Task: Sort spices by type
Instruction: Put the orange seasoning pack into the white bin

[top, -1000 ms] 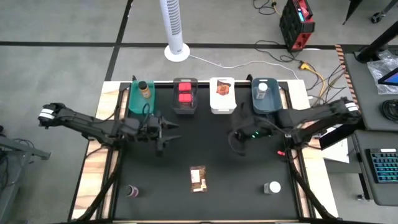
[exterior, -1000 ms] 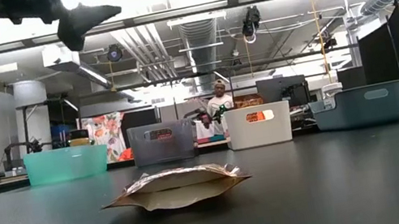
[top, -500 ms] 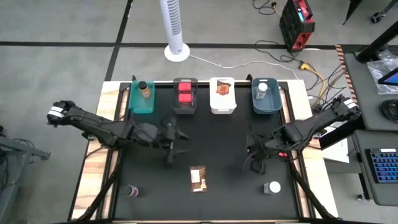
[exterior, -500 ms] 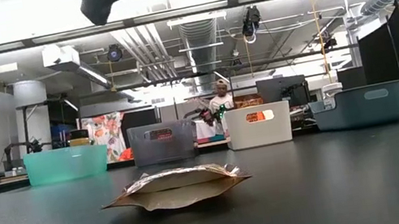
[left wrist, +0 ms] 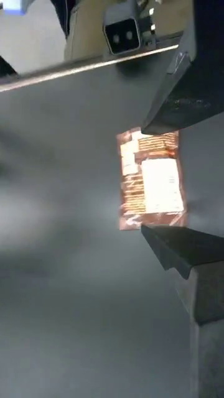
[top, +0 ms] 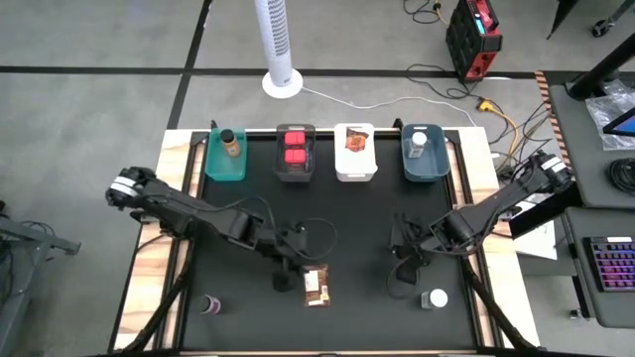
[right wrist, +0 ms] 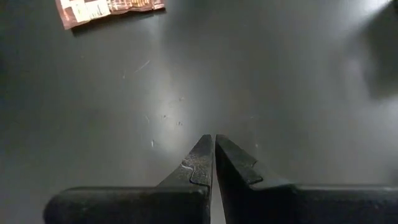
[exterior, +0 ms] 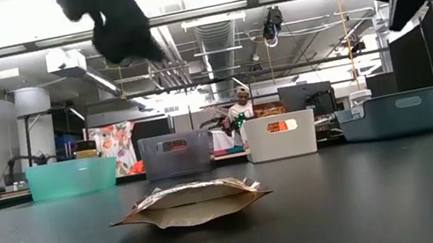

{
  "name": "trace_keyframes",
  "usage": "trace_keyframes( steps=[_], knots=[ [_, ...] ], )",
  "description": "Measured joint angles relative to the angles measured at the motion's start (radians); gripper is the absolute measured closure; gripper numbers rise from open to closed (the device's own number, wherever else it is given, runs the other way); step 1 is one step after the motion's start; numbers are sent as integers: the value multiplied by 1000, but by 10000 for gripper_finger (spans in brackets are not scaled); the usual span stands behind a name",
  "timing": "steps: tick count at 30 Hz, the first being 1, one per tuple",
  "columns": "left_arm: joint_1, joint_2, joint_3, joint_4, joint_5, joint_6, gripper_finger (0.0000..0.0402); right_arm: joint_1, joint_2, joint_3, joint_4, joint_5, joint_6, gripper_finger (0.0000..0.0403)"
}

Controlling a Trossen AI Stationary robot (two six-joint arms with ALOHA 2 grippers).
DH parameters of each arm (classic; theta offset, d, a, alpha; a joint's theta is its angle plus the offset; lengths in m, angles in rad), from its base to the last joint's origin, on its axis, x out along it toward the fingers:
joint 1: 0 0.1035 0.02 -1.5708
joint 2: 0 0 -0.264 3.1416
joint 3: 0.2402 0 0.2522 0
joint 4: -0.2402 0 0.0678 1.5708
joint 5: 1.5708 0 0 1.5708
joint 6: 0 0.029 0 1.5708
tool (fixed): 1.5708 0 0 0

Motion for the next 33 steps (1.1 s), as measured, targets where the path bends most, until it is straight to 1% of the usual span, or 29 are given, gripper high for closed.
trace_keyframes(
  steps=[4, 7, 10, 13, 20, 23, 28, 33],
  knots=[
    [-9, 50, -18, -14, 8, -115, 169, 20, 0, -43, 45, 31, 1, 394],
    [-27, 85, -25, -22, 41, -180, 169, 27, 0, -67, 67, 77, 1, 394],
    [-51, 131, -29, -26, 99, -202, 169, 27, 0, -79, 71, 133, 1, 394],
    [-74, 168, -29, -8, 122, -213, 169, 26, 0, -81, 84, 176, 1, 394],
    [-83, 253, -29, 68, 119, -286, 169, 27, 0, -81, 86, 181, 1, 394],
    [-79, 277, -29, 84, 100, -309, 169, 27, 0, -81, 89, 181, 1, 394],
    [-79, 277, -29, 84, 98, -314, 169, 27, 0, -81, 122, 181, 1, 394],
    [-79, 266, -29, 83, 57, -318, 169, 27, 0, -81, 156, 181, 1, 394]
  ],
)
